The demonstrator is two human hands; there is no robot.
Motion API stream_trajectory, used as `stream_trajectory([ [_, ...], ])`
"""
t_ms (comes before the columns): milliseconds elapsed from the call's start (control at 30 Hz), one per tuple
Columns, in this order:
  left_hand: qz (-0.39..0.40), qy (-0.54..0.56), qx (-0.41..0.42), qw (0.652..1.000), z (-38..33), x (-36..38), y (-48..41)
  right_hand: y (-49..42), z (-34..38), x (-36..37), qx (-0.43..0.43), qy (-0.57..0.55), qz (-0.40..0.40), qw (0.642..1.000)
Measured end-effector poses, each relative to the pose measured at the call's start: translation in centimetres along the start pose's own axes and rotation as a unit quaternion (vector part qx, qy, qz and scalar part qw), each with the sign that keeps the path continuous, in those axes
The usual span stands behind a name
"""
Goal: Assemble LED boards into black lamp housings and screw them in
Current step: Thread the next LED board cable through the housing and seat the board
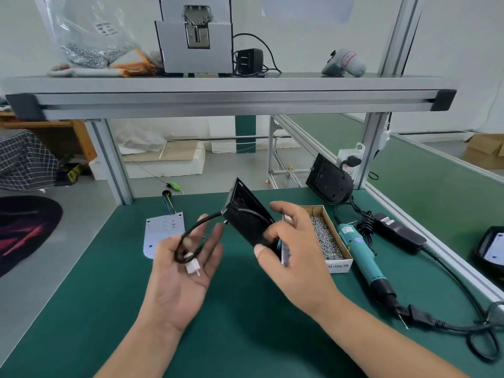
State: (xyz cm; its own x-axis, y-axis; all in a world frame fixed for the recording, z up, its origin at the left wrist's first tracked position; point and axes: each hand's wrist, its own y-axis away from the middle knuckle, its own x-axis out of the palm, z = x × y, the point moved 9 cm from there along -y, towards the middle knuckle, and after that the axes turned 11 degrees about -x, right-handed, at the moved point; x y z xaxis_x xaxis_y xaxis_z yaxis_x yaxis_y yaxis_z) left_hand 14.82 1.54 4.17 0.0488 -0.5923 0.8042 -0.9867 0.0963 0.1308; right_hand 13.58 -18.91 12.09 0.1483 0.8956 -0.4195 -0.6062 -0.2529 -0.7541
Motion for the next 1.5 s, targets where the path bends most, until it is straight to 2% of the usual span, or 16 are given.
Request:
stream_trajectory([
  [167,0.030,0.077,0.004,0.997,-0.6,0.5,0.3,-0.1,-1.4,-1.0,0.056,-0.030,-0.019,0.998],
  [467,-0.004,0.075,0.037,0.996,-2.1,-0.1,0.5,0.1,-1.1,-0.2,0.033,-0.023,0.010,0.999],
  [533,-0.013,0.024,0.021,0.999,-1.8,-0.2,0.3,0.1,-1.2,-0.2,0.031,-0.022,0.009,0.999],
  [633,-0.054,-0.136,0.036,0.989,-2.1,-0.1,0.7,0.2,-0.8,0.1,0.011,-0.008,0.015,1.000],
  [800,-0.026,-0.407,0.100,0.908,-1.2,2.3,2.1,0.7,-0.3,0.9,-0.025,0.014,0.031,0.999],
  [867,-0.023,-0.449,0.111,0.886,-0.5,2.8,2.4,0.6,-0.3,0.7,-0.029,0.015,0.036,0.999],
  [967,-0.039,-0.467,0.118,0.875,-0.6,2.4,2.3,0.0,0.4,0.5,-0.075,0.052,0.044,0.995],
  [1033,-0.021,-0.465,0.103,0.879,-0.1,2.4,2.0,-0.3,0.6,0.7,-0.095,0.088,0.075,0.989],
  [1133,-0.003,-0.447,0.069,0.892,0.7,2.0,1.7,-0.5,0.0,0.7,-0.078,0.103,0.115,0.985],
  [1267,0.008,-0.408,0.044,0.912,0.6,1.5,1.1,-0.4,-1.1,0.2,-0.030,0.032,0.109,0.993],
  [1333,-0.004,-0.415,0.046,0.908,0.3,1.3,0.9,-0.7,-1.4,0.6,-0.017,0.020,0.107,0.994],
  [1500,-0.008,-0.370,0.044,0.928,0.2,1.0,0.8,-1.3,-1.1,1.5,-0.056,0.016,0.126,0.990],
])
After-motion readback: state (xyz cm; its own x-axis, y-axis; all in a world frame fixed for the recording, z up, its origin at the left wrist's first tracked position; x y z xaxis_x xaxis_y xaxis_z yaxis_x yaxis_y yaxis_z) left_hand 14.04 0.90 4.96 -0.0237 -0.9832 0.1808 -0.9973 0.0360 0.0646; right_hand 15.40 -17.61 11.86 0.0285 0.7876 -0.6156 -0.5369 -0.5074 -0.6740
